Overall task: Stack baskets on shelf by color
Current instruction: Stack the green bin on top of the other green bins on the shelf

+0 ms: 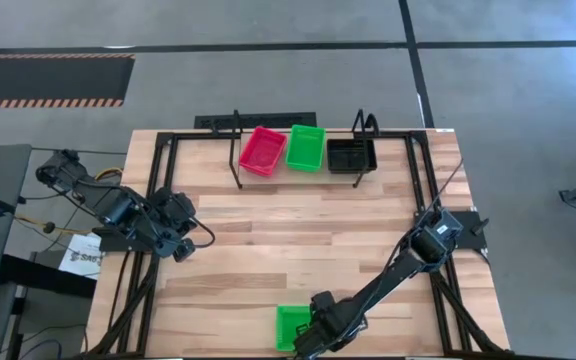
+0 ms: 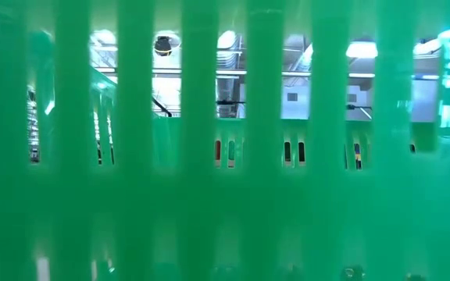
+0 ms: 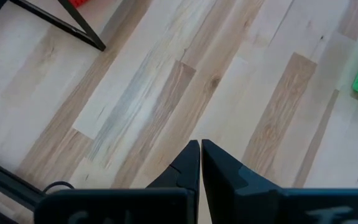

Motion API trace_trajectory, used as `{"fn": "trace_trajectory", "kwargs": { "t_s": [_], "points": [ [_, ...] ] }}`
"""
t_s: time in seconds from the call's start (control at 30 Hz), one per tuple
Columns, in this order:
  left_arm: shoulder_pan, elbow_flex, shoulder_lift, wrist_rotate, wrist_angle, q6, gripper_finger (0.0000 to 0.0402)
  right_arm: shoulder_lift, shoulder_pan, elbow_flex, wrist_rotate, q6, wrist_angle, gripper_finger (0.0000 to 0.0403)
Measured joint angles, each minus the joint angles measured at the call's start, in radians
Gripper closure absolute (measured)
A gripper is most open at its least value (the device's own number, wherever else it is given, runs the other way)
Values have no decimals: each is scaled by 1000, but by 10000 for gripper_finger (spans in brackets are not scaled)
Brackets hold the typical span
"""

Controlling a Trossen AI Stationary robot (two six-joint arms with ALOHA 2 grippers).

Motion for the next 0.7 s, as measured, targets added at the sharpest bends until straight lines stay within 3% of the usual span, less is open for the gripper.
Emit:
{"fn": "trace_trajectory", "kwargs": {
  "t_s": [0.2, 0.3, 0.43, 0.57, 0.7],
  "points": [
    [0, 0, 0, 0, 1, -1, 400, 0, -21, -58, -32, -95, 90, 226],
    [0, 0, 0, 0, 1, -1, 400, 0, -42, -66, -64, -181, 123, 279],
    [0, 0, 0, -2, 2, -2, 400, -3, -75, -65, -64, -299, 112, 380],
    [0, 0, 0, -15, 5, -2, 400, -15, -122, -62, -64, -436, 29, 388],
    [1, 0, 0, -37, 9, -4, 400, -12, -183, 21, -40, -651, -193, 395]
  ]
}}
